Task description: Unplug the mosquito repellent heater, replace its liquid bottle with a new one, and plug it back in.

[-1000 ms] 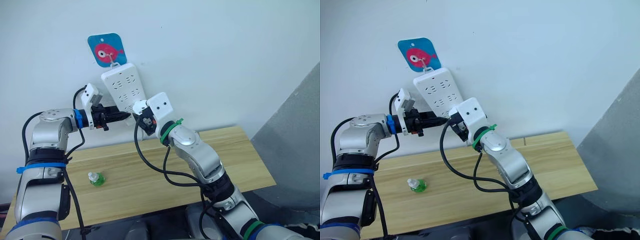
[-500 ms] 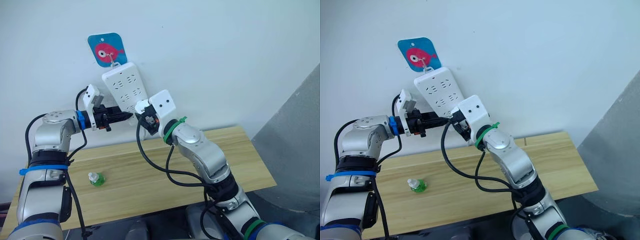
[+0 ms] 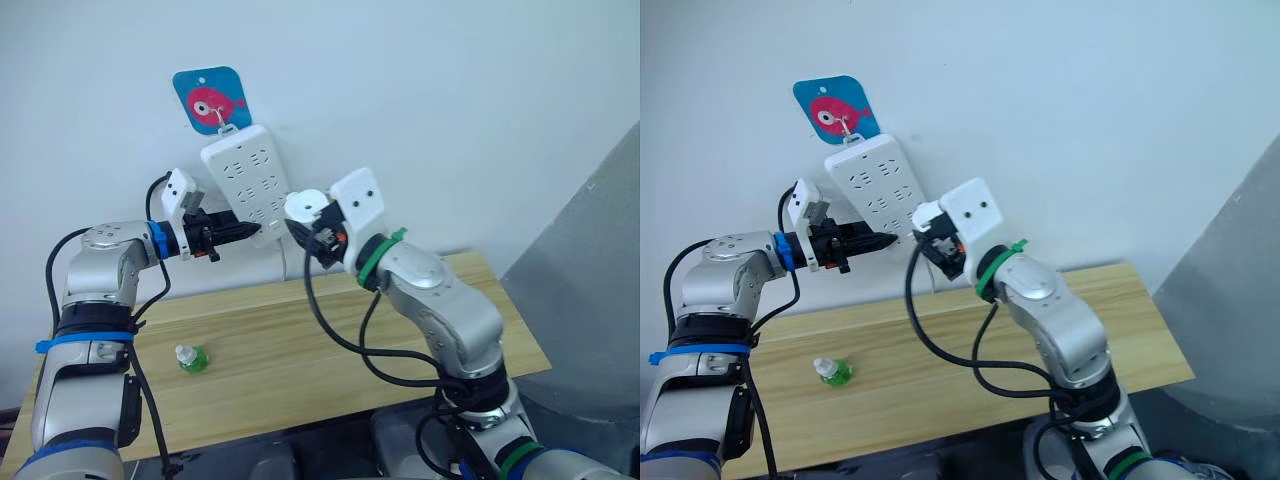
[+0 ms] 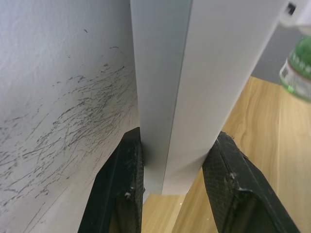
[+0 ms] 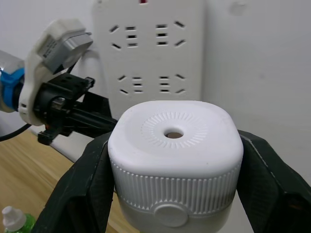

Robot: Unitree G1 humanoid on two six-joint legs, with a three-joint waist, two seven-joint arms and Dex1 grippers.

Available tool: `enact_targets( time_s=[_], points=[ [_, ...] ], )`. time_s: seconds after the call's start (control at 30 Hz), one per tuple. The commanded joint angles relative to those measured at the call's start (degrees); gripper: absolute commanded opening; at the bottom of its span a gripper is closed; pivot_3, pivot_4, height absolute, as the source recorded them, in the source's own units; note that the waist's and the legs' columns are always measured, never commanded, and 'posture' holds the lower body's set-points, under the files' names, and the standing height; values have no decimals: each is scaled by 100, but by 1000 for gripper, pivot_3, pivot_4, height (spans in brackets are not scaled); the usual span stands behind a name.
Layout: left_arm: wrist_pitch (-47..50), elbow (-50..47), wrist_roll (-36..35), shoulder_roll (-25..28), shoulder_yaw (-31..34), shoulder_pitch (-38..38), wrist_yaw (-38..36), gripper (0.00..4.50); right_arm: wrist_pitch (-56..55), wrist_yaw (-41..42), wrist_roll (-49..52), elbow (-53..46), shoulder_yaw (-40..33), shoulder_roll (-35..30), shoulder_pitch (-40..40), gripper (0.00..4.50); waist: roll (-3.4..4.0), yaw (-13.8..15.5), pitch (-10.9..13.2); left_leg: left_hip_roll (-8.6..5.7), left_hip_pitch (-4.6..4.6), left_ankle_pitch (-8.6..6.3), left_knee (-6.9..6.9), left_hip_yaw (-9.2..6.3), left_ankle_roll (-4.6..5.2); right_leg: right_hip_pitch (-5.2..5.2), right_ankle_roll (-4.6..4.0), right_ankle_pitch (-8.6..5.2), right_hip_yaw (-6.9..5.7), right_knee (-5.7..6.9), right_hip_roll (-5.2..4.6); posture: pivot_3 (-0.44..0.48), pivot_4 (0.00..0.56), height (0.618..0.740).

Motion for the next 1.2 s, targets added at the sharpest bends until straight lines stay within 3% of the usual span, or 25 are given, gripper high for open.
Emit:
enact_targets(
  time_s=[0.03, 0.23, 0.4, 0.67, 0.87, 1.03, 1.2],
  points=[
    [-106, -1, 3, 270, 315, 206, 170, 1306, 14, 212, 370, -483, -343, -109, 65, 2999, 1, -70, -1, 3, 2, 0, -2, 0, 0, 0, 0, 0, 0, 0, 1, -231, 116, 720],
    [-678, -180, 35, 724, 619, 865, 180, 3145, -6, 447, 785, -624, -738, -467, 240, 2999, 3, -218, -3, 9, 0, 0, -32, 2, 0, -20, -5, 3, 6, 2, 1, -221, 102, 720],
    [-942, -436, -46, 960, 1150, 1213, 559, 4500, -58, 465, 988, -663, -855, -538, 280, 2999, -5, -212, -8, 7, -89, 8, -18, -5, -14, -104, -14, 13, 1, 11, -18, -199, 96, 720],
    [201, -2824, -950, 963, 1790, 2221, 868, 4500, 148, 298, 1669, -720, -1493, -250, 342, 2999, -8, -93, -10, 11, -89, 8, -10, 0, -14, -103, -10, 21, 5, 16, -18, -169, 95, 720],
    [1831, -4938, -2461, 741, 1902, 2848, 1434, 4500, 601, -13, 2836, -944, -2401, 177, 385, 2999, -8, 28, -10, 15, -94, 8, -2, 5, -14, -100, -4, 23, 9, 15, -18, -164, 95, 720],
    [2396, -5969, -3233, 100, 1472, 2913, 2322, 4500, 755, -768, 3806, -845, -3046, 720, 276, 2999, -6, 76, -12, 7, -85, 8, 20, 7, -14, -93, -4, 23, 10, 41, -11, -177, 87, 720],
    [2218, -6266, -3102, -1004, 729, 2640, 3356, 4500, 645, -1636, 4563, -672, -3383, 1019, 96, 2999, 6, 79, -28, -6, -79, 9, 27, 11, -14, -87, -4, 24, 11, 45, -2, -198, 83, 720]
  ],
)
